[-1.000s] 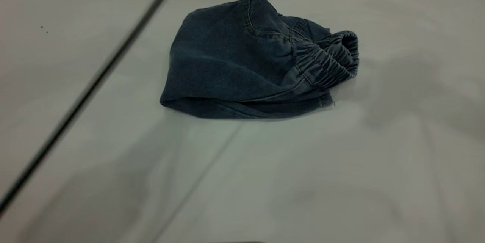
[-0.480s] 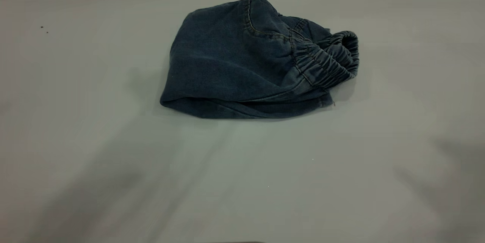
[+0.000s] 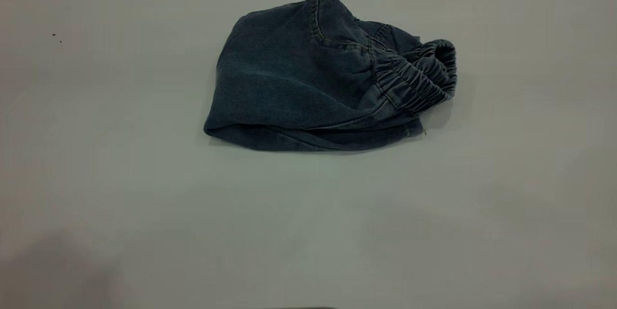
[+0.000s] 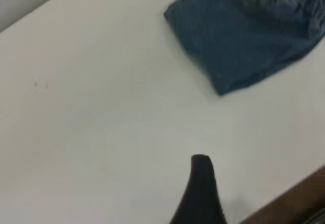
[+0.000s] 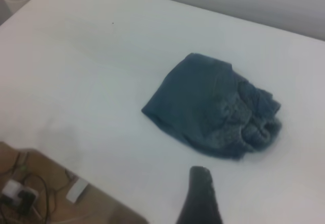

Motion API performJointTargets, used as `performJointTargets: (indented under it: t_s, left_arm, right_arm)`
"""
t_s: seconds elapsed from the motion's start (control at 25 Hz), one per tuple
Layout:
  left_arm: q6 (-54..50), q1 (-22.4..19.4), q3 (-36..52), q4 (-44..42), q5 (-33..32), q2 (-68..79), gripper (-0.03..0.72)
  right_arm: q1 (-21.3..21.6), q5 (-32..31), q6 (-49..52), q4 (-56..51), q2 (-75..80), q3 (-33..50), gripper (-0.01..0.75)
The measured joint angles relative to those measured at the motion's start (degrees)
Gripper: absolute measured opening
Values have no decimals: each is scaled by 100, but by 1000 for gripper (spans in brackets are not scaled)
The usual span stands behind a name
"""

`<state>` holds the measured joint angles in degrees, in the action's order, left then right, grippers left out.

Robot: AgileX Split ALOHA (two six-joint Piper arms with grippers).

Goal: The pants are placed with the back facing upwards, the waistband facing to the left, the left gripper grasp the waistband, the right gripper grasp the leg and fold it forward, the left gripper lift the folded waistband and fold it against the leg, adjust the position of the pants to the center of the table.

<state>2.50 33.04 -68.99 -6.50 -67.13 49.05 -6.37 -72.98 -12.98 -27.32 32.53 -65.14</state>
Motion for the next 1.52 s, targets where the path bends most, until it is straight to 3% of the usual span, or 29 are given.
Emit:
performJointTargets:
  t_s: [0.36,0.84,1.52]
  left_arm:
    - [0,6,1550,105,0,-1776,547]
    - [0,6,2844,143,0,-2337,547]
    - [464,6,3892,990,112,-2337,547]
  right_arm:
    - [0,-15,147,505,-1988,1959,477]
    - [0,546,147,1602,-2889,3638,477]
    - [0,712,170,1614,-2911,3784,477]
